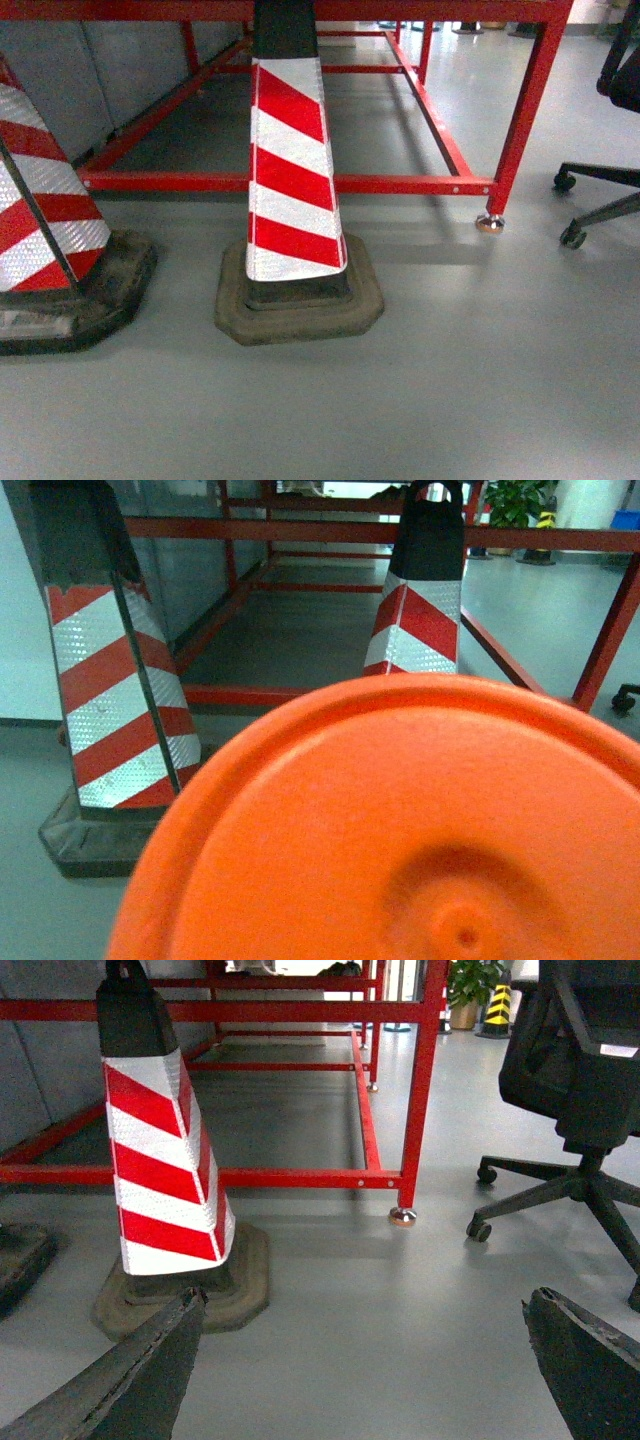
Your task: Pick capacitor and pack into box
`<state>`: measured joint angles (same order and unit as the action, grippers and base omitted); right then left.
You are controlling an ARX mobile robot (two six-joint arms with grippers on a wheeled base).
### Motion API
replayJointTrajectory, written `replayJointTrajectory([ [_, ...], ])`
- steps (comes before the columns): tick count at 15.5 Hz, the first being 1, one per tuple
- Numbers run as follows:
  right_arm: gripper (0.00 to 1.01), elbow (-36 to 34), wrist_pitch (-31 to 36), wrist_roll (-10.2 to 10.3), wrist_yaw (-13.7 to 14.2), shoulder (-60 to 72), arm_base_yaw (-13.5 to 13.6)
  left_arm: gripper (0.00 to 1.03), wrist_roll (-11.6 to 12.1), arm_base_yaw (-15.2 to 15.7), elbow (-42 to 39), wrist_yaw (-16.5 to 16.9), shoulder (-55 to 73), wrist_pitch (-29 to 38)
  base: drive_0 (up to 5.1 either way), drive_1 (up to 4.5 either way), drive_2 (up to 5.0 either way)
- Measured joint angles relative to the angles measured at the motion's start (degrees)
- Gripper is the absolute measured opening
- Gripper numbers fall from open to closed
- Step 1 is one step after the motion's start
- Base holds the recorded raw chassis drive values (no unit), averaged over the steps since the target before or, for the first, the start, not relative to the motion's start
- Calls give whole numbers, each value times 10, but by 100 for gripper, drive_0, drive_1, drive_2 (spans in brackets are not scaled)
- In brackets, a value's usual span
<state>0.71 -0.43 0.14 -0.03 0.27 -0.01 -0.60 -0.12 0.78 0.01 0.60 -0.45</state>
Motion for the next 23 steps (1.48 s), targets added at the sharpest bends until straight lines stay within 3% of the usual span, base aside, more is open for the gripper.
replayJointTrajectory([
  [12, 98, 0, 1, 0, 0, 0, 0, 43, 0, 0, 0, 0, 0, 0, 5, 388, -377],
  [23, 98, 0, 1, -1, 0, 0, 0, 43, 2, 0, 0, 0, 0, 0, 0, 0, 0],
])
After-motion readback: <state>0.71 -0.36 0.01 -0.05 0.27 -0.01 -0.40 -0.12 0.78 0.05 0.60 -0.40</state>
